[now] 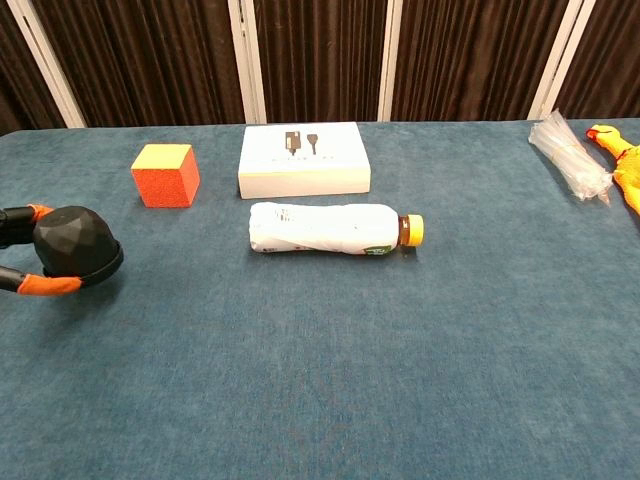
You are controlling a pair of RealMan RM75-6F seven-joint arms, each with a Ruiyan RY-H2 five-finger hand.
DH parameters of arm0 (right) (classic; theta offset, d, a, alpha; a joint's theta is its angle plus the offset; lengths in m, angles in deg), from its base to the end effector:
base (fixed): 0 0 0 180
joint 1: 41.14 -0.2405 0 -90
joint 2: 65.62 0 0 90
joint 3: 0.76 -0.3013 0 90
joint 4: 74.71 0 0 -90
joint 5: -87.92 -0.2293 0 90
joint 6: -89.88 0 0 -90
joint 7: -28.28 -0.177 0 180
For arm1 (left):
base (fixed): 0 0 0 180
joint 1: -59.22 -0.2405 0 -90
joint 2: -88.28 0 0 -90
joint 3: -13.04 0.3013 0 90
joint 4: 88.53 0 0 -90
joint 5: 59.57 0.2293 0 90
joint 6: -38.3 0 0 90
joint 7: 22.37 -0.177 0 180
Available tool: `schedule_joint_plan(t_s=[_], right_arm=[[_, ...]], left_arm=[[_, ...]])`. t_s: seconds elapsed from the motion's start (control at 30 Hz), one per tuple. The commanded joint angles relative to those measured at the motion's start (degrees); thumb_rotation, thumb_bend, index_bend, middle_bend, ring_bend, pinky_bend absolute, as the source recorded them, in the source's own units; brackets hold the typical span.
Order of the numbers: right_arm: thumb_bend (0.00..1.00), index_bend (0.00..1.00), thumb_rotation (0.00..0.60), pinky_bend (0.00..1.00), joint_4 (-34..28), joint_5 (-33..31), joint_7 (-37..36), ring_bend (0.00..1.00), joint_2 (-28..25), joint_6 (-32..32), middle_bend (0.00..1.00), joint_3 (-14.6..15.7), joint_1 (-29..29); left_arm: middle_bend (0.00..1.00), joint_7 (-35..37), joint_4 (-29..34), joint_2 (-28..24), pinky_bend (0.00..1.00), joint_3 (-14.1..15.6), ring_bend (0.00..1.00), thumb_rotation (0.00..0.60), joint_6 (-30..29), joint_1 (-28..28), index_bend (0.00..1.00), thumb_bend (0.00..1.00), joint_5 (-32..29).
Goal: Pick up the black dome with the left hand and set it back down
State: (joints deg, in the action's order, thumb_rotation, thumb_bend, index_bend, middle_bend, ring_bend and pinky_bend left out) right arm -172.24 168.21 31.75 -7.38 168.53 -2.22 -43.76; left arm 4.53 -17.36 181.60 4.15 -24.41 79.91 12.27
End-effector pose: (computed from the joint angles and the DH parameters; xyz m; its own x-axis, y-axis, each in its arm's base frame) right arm -0.3804 -0.1954 0.1740 0.4361 -0.1592 0.8857 -0.8829 0.1145 0.4553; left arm -0.3373 0.3312 -0.0366 -0.2700 0.2097 0.9397 0.9611 0.1176 0.2499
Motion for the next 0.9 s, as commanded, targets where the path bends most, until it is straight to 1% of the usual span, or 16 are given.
schedule_joint_plan(t_s=[0.03,0.13,0.2,0.27,0.43,0.73,0.9], right_arm=[[0.21,0.0,0.6,0.08,-0.1,-0.1,-0.1,0.17,-0.1,0.2,0.0,-0.1,0.1],[0.21,0.0,0.6,0.08,-0.1,0.0,-0.3,0.17,-0.1,0.2,0.0,0.0,0.1],[0.21,0.0,0.6,0.08,-0.1,0.0,-0.3,0.17,-0.1,0.1,0.0,0.0,0.1],[0.21,0.0,0.6,0.08,-0.1,-0.1,-0.2,0.17,-0.1,0.0,0.0,0.1,0.1],[0.21,0.0,0.6,0.08,-0.2,-0.4,-0.2,0.17,-0.2,-0.2,0.0,-0.1,0.0],[0.21,0.0,0.6,0.08,-0.6,-0.4,-0.1,0.17,-0.2,-0.6,0.0,0.2,-0.1],[0.21,0.0,0.6,0.08,-0.8,-0.7,0.2,0.17,-0.2,-0.5,0.0,0.2,0.0]], left_arm=[[0.24,0.9,-1.5,1.3,0.0,0.7,0.0,0.6,0.3,0.7,0.2,0.39,2.0],[0.1,0.3,-1.1,0.9,0.0,1.3,0.0,0.6,1.3,1.3,0.14,0.29,3.0],[0.05,0.1,-0.1,0.1,0.0,1.6,0.0,0.6,2.1,1.7,0.13,0.24,3.5],[0.04,-0.7,0.9,-0.6,0.0,1.9,0.0,0.6,2.3,2.0,0.13,0.23,4.1],[0.04,-2.3,3.8,-2.2,0.0,1.6,0.0,0.6,1.6,1.8,0.12,0.22,3.9],[0.17,-4.1,6.6,-3.6,0.0,0.9,0.0,0.6,0.5,1.3,0.14,0.22,2.8],[0.17,-6.1,7.2,-3.9,0.0,0.6,0.0,0.6,-0.1,0.9,0.15,0.22,1.7]])
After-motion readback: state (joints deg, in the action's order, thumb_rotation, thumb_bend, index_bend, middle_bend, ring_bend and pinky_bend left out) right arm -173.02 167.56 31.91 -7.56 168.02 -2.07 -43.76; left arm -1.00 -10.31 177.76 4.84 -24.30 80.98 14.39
